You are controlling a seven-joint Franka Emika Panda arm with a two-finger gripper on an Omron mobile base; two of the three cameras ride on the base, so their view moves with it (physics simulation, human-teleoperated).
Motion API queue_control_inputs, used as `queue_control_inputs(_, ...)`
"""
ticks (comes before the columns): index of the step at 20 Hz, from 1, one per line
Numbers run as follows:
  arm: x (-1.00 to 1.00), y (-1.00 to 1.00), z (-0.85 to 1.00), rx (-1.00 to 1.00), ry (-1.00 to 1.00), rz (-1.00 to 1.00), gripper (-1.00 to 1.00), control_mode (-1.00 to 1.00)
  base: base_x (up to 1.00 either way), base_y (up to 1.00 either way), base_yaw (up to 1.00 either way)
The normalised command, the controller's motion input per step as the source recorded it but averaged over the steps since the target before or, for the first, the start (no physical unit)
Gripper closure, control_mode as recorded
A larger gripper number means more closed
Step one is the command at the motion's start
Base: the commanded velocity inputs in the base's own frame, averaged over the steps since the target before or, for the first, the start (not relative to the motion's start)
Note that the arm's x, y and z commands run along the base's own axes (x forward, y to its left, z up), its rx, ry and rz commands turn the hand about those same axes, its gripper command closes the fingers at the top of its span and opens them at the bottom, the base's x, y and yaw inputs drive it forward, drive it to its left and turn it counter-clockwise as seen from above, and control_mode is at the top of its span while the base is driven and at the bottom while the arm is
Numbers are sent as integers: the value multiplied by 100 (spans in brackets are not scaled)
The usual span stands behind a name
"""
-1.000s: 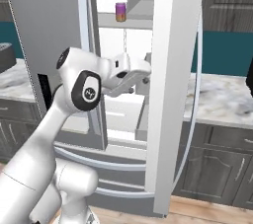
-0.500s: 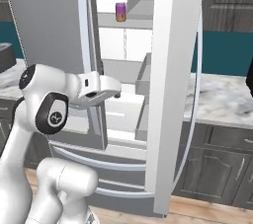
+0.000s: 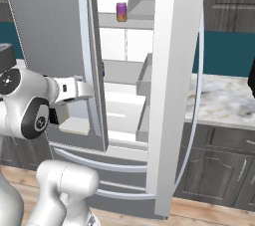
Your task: Open the fridge, grab two sodas, and place both sodas inside the bowl with ice on the dining counter.
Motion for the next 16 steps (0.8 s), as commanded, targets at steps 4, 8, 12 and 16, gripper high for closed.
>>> queue_control_inputs(4,17,66,25,27,0,7,-100,-100,0,0,0)
queue_control_inputs(8,4,12,59,18,0,-6,-100,-100,0,0,0)
queue_control_inputs(12,18,0,49,13,3,-15,-100,-100,0,0,0)
queue_control_inputs(16,35,0,21,6,0,-13,-100,-100,0,0,0)
